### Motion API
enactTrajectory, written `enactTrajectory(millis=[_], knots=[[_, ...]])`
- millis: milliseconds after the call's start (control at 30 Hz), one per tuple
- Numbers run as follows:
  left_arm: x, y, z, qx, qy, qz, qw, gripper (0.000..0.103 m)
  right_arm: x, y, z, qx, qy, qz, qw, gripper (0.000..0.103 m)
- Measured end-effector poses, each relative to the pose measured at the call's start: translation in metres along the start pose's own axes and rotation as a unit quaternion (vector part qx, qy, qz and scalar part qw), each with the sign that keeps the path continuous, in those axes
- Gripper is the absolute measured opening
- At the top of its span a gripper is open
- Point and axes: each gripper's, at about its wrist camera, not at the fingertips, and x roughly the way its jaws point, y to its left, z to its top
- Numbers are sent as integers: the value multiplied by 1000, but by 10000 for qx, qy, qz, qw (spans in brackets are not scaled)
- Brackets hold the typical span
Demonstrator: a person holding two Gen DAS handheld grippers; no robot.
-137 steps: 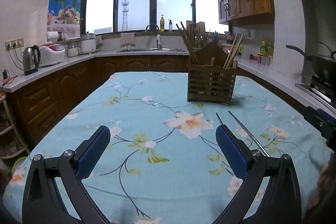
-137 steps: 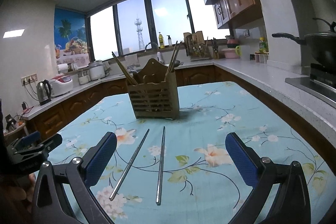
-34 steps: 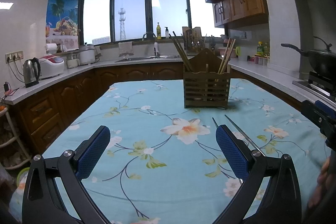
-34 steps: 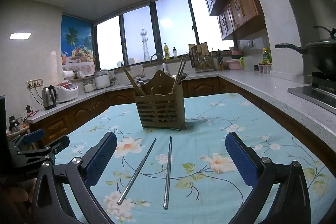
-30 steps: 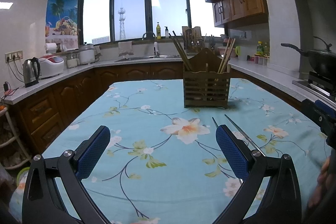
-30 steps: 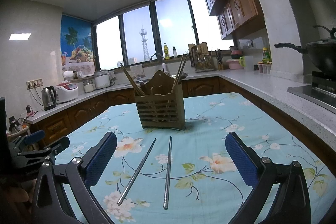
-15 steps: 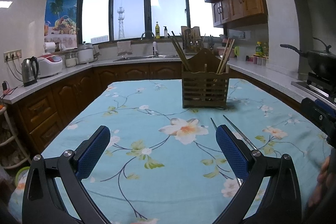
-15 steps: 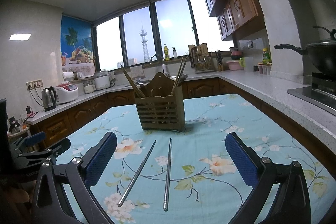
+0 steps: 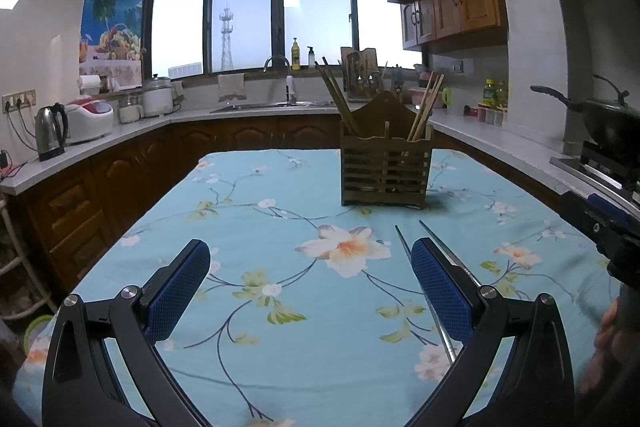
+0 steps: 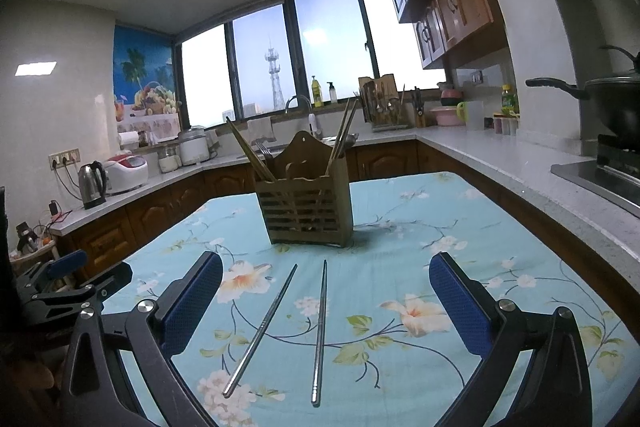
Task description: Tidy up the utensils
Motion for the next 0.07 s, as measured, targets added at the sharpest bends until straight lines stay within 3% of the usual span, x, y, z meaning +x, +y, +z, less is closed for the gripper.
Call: enactTrajectory(millis=[67], knots=[[1, 0, 0, -11, 11, -24, 10000, 103, 2, 0, 0, -3, 42, -9, 10000, 103]])
